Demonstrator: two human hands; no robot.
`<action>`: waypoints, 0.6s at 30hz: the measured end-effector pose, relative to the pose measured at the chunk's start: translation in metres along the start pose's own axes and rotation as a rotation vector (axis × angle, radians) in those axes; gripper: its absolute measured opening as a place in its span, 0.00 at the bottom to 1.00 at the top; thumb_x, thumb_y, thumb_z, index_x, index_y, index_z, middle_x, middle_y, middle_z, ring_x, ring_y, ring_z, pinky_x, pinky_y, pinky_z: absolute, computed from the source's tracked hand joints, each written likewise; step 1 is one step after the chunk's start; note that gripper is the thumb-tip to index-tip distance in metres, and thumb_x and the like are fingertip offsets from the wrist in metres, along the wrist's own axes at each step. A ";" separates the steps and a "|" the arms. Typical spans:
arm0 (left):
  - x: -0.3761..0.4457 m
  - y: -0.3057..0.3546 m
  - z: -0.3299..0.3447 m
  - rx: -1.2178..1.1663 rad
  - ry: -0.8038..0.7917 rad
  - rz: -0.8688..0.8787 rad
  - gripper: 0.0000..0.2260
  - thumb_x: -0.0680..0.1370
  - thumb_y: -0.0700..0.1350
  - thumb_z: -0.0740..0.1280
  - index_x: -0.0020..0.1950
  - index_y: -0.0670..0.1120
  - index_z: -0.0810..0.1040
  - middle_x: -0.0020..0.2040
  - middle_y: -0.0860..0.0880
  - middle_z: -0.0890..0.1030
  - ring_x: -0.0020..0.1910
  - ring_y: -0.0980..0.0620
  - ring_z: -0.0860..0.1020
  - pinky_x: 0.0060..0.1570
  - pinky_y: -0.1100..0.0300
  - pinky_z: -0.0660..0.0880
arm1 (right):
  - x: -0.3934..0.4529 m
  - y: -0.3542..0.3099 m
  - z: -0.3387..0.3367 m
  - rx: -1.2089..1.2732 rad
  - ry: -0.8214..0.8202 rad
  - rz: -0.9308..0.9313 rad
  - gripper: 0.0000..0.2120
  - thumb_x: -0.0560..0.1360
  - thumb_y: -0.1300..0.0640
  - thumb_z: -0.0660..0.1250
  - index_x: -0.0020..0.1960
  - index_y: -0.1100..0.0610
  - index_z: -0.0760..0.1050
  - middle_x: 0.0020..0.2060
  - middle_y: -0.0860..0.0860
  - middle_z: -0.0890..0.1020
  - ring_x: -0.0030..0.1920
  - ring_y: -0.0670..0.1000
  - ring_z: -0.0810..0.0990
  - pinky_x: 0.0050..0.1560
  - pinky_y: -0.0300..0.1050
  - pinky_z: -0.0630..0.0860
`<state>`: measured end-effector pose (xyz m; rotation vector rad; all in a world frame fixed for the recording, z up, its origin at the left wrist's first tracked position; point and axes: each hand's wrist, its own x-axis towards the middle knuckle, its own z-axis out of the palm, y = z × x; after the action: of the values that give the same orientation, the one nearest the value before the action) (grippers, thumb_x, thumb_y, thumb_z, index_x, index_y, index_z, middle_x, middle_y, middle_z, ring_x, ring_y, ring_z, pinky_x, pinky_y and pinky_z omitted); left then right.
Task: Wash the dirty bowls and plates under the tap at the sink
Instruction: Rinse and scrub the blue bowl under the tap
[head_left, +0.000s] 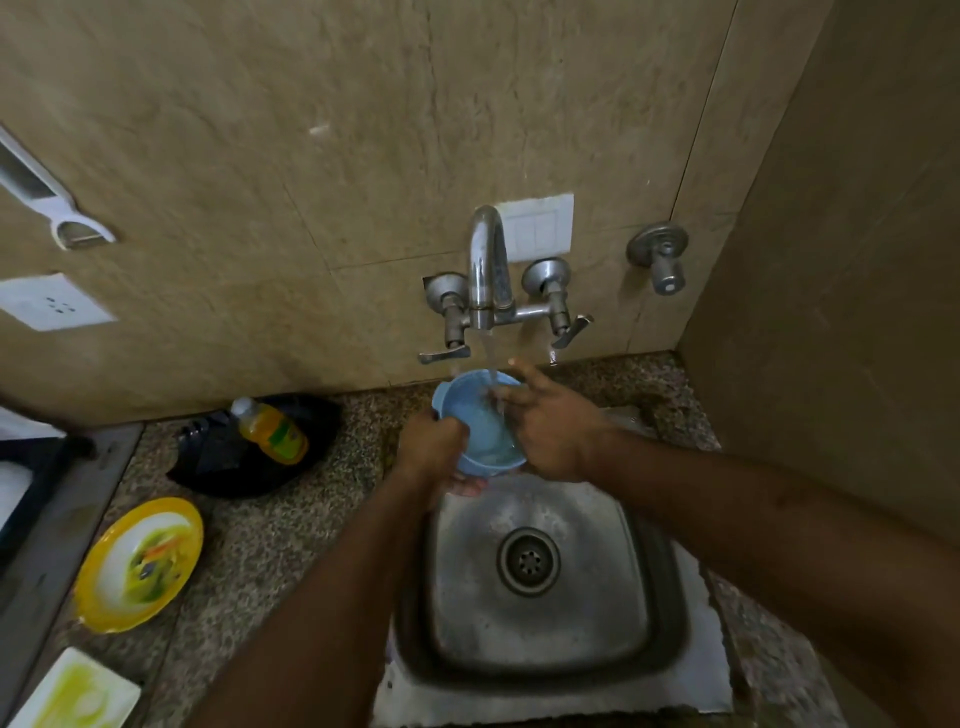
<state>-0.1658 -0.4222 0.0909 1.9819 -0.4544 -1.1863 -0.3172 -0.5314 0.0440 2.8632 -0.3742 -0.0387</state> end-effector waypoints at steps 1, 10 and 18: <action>0.003 0.007 -0.004 0.023 -0.037 -0.017 0.11 0.76 0.35 0.62 0.58 0.42 0.72 0.46 0.31 0.84 0.40 0.31 0.85 0.38 0.39 0.84 | 0.002 0.003 -0.005 -0.020 -0.018 -0.004 0.21 0.72 0.50 0.73 0.60 0.60 0.84 0.59 0.58 0.85 0.74 0.58 0.72 0.78 0.64 0.58; 0.007 -0.048 0.037 -0.356 0.377 0.356 0.38 0.66 0.39 0.66 0.78 0.52 0.70 0.60 0.50 0.83 0.57 0.50 0.83 0.56 0.51 0.82 | 0.007 -0.041 -0.011 0.244 -0.162 0.273 0.15 0.78 0.54 0.64 0.61 0.56 0.82 0.57 0.55 0.83 0.62 0.56 0.78 0.57 0.49 0.76; 0.013 -0.020 -0.011 0.021 -0.122 0.094 0.22 0.62 0.34 0.65 0.55 0.39 0.81 0.51 0.37 0.84 0.47 0.38 0.83 0.41 0.43 0.82 | -0.013 -0.001 0.016 -0.071 -0.167 -0.126 0.24 0.76 0.45 0.67 0.69 0.54 0.78 0.73 0.50 0.75 0.81 0.51 0.58 0.79 0.67 0.43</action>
<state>-0.1513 -0.4129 0.0705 1.8907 -0.6175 -1.2521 -0.3306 -0.5306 0.0281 2.8171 -0.2182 -0.3095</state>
